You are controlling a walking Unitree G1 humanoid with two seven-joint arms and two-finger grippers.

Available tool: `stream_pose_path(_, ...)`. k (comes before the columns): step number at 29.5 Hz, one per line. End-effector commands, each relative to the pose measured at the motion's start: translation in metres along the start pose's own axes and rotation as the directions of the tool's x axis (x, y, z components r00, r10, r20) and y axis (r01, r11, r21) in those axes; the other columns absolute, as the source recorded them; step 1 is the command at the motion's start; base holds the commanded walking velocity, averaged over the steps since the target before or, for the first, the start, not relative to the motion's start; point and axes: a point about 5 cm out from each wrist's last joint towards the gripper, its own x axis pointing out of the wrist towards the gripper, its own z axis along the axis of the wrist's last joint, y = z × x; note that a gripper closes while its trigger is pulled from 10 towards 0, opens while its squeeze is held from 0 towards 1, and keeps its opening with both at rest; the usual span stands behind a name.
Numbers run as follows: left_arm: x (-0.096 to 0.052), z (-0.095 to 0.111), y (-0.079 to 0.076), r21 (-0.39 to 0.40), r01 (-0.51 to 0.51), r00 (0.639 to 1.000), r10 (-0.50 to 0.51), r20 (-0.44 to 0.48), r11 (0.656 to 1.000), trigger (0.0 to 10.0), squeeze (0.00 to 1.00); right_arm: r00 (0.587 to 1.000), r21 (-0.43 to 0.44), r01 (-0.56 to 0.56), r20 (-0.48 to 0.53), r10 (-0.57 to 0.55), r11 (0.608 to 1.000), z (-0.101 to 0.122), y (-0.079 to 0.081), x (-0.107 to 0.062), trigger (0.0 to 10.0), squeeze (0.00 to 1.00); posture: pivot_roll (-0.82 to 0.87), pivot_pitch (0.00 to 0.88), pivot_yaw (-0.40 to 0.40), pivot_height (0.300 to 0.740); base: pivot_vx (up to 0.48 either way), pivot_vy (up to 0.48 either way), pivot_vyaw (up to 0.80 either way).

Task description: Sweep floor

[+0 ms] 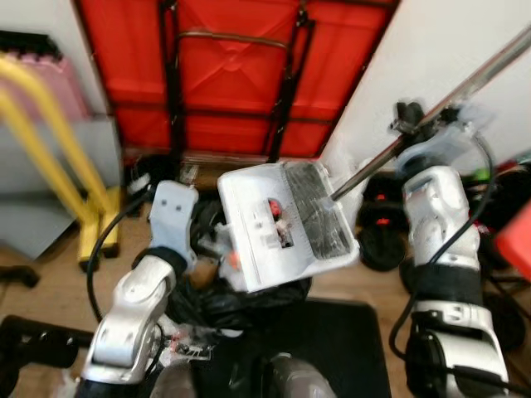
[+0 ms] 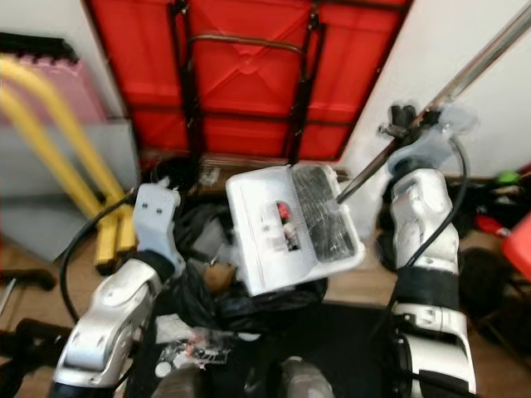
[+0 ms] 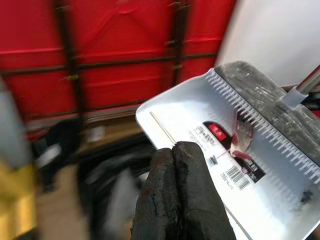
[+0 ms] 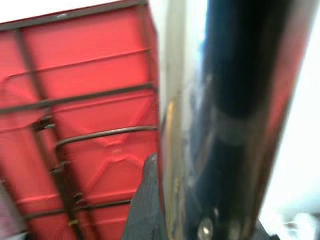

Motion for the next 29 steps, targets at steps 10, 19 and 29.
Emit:
stream_pose_path(10, -0.024, -0.002, -0.012, -0.021, 0.08, 0.994, -0.082, -0.067, 0.997, 10.0, 0.0, 0.995, 0.006, 0.09, 0.052, -0.09, 0.996, 0.015, -0.018, 0.002, 10.0, 0.0, -0.11, 0.334, -0.176, 0.74, 0.07, 0.0, 0.0)
stream_pose_path(19, -0.035, 0.007, -0.012, -0.028, 0.06, 0.995, -0.062, -0.073, 0.998, 10.0, 0.0, 0.99, -0.02, 0.114, 0.089, -0.112, 0.993, 0.028, -0.024, 0.009, 10.0, 0.0, -0.11, 0.371, -0.177, 0.74, 0.092, 0.0, 0.0)
stream_pose_path(29, -0.039, 0.012, -0.02, -0.037, 0.112, 0.99, -0.114, -0.079, 0.993, 10.0, 0.0, 0.992, -0.207, 0.008, 0.127, 0.019, 0.978, 0.041, 0.0, 0.027, 10.0, 0.0, -0.12, 0.385, -0.175, 0.74, 0.096, 0.0, 0.0)
